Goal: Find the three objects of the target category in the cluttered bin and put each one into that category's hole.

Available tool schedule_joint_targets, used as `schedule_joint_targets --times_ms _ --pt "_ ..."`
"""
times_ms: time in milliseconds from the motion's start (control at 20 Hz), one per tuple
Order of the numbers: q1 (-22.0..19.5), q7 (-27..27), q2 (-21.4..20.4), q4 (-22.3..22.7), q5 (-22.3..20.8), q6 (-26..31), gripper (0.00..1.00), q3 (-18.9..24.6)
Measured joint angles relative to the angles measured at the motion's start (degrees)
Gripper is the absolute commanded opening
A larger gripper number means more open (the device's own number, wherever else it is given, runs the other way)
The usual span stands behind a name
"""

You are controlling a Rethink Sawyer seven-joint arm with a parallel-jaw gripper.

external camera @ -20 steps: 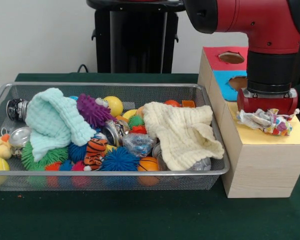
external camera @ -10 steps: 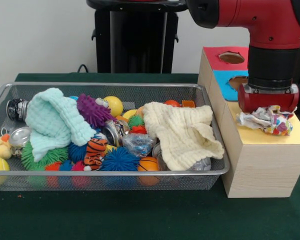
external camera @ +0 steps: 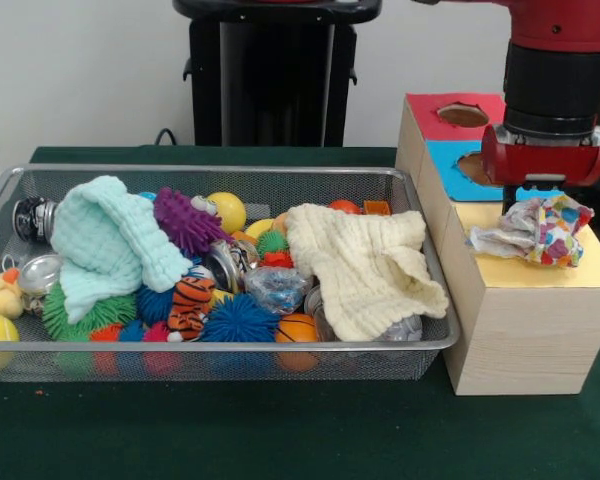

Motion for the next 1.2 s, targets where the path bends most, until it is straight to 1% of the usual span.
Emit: schedule_joint_targets --times_ms 150,1200 --pt "0.0 0.0 -0.5 0.1 0.0 0.9 1.00 0.0" --pt "0.0 0.0 -1.1 0.6 0.1 1.1 1.00 0.0"
